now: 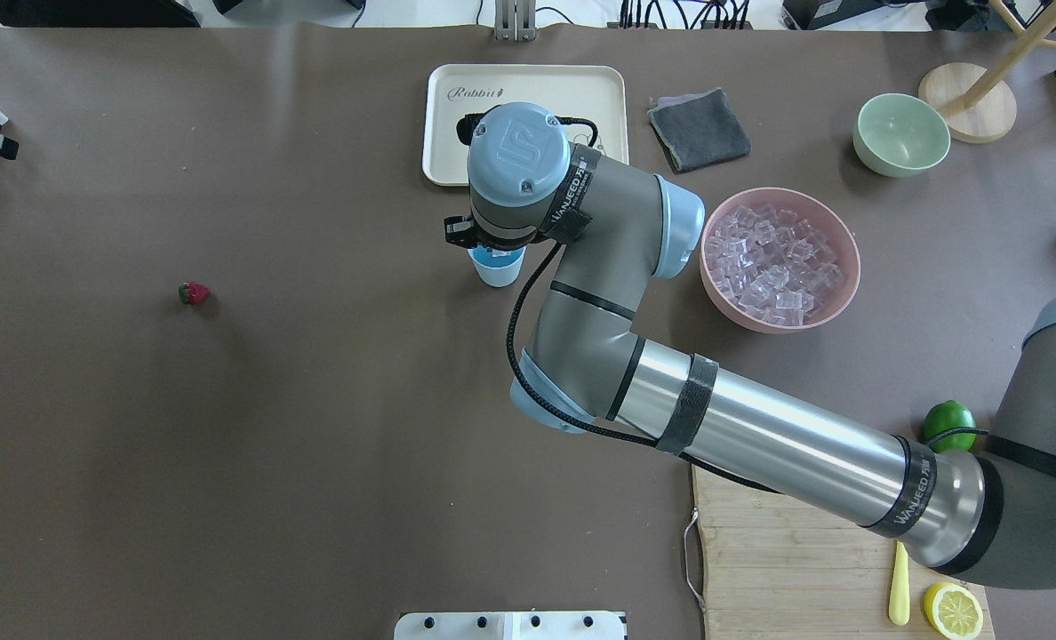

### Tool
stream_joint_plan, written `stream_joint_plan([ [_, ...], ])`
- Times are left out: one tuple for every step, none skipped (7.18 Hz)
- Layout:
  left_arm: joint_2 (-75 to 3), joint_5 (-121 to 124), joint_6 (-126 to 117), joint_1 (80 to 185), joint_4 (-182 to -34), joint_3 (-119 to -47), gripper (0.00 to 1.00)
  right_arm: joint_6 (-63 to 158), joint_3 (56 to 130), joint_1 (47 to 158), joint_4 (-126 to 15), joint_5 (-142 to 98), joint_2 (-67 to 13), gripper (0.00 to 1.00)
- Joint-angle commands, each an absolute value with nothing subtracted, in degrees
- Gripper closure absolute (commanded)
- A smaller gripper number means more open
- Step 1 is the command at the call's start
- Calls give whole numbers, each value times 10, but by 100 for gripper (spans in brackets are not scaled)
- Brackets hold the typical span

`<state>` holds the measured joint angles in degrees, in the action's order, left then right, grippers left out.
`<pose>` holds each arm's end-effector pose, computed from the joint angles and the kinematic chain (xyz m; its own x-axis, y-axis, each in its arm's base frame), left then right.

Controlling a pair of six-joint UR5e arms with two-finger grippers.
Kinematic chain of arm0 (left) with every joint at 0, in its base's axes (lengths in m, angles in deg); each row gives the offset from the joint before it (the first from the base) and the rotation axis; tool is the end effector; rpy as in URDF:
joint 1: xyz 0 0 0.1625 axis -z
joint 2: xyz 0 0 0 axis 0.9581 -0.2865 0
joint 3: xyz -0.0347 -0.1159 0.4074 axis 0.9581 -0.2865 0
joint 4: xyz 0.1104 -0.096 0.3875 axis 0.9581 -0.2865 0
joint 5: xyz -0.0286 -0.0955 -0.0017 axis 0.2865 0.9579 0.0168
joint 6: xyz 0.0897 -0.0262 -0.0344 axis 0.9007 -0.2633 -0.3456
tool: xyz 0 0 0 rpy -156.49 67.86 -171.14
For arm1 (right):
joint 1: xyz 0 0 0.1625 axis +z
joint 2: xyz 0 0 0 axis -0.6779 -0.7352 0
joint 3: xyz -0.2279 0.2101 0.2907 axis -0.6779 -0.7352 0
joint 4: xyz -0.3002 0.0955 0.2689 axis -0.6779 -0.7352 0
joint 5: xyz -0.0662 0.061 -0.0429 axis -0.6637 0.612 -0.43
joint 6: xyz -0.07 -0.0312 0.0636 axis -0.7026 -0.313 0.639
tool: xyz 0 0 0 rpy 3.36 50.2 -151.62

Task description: Mash ice and strawberries in cup

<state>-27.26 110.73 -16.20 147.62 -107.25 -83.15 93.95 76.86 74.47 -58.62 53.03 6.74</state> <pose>0.0941 -0.5845 0.5023 0.6527 0.1772 -0.7366 0.0818 0.9501 0.3010 -0.6005 -0.5127 0.1470 0.6778 -0.1132 0.7265 -0.1340 0.9525 0.2734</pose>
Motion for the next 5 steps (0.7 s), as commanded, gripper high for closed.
stream_joint_plan([
  [-271,1107,-162,1476,-1073,-832,2,939,769,737,-579,515,68,17],
  [-271,1107,-162,1476,-1073,-832,2,939,769,737,-578,515,68,12],
  [-271,1108,-162,1476,-1073,-834,2,940,772,747,-580,518,80,13],
  [-271,1108,-162,1476,-1073,-835,2,932,776,770,-582,526,82,16],
  [-271,1107,-162,1476,-1073,-835,3,920,777,800,-586,572,81,17],
])
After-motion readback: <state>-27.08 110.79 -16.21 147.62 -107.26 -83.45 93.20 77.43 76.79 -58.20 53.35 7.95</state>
